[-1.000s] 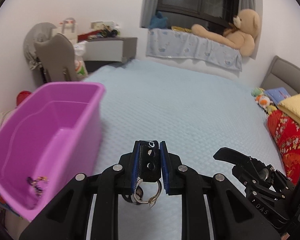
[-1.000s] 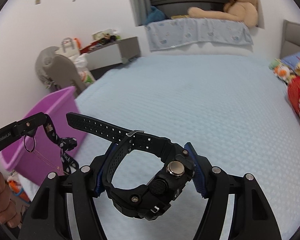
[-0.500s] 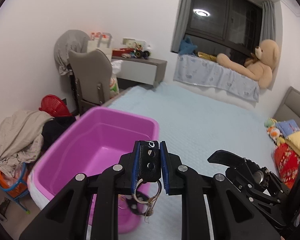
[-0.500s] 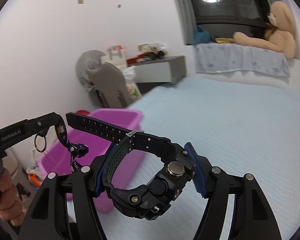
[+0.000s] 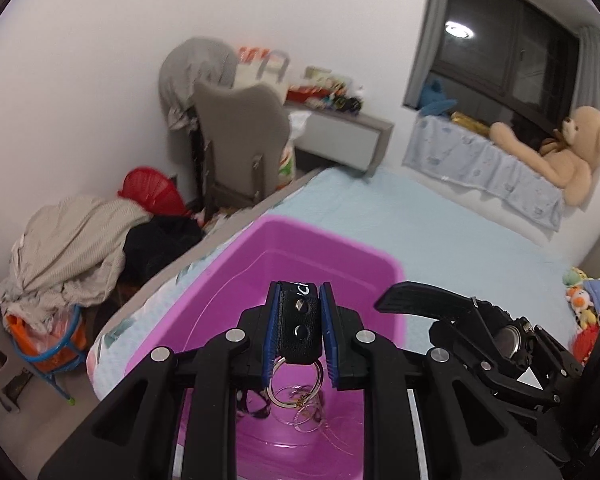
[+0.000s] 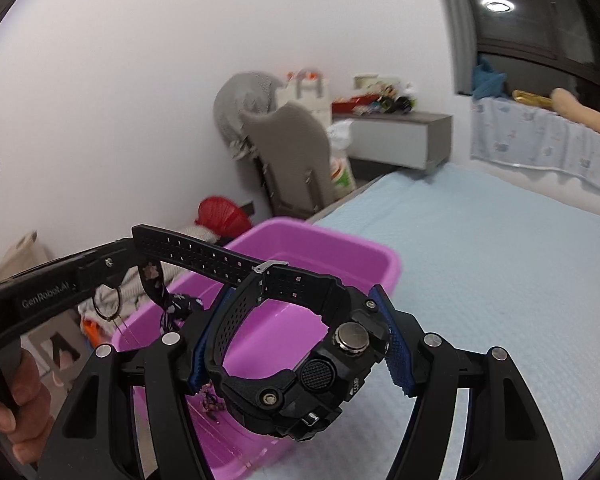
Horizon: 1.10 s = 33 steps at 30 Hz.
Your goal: Organize jewelry
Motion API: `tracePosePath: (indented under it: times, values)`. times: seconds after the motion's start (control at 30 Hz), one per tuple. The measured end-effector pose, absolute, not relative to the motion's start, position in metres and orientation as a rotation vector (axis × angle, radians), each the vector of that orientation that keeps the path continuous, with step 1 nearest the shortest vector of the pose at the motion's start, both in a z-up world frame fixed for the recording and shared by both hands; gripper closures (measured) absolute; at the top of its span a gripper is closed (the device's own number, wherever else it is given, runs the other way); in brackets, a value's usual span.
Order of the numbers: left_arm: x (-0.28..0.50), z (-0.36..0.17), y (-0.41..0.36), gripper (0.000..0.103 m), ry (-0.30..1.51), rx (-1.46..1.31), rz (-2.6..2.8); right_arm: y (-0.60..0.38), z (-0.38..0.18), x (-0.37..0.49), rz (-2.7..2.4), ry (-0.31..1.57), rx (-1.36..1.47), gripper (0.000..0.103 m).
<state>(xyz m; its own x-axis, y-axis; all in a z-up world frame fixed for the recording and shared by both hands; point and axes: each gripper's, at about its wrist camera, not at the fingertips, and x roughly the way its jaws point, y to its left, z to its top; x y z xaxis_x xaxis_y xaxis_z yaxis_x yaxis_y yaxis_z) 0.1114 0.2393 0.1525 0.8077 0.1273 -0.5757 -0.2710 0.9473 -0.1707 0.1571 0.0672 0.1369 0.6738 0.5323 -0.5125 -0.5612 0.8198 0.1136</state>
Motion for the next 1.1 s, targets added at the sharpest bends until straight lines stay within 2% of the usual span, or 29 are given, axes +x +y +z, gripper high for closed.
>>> tracePosePath:
  times: [0.3,0.63,0.7,0.73,0.77,0.9,1.1]
  values:
    - [0.134,0.089,0.273,0.083,0.747,-0.256,0.326,0.126,0.087,0.191,0.615,0.707,-0.177,0.037]
    - [0.138,0.061,0.286,0.081,0.830,-0.299,0.390,0.142,0.063,0.209,0.555,0.762,-0.264,0.035]
    - [0.135,0.061,0.288,0.062,0.833,-0.299,0.405,0.142,0.065,0.207,0.536,0.742,-0.281,0.030]
    - [0.134,0.061,0.287,0.034,0.829,-0.299,0.414,0.142,0.066,0.207,0.528,0.735,-0.289,0.029]
    - [0.130,0.063,0.288,0.019,0.814,-0.300,0.430,0.142,0.067,0.207,0.524,0.731,-0.295,0.028]
    - [0.124,0.068,0.288,0.018,0.799,-0.294,0.447,0.136,0.068,0.205,0.518,0.737,-0.278,0.028]
    - [0.119,0.069,0.283,0.010,0.811,-0.270,0.488,0.125,0.070,0.195,0.527,0.735,-0.213,0.028]
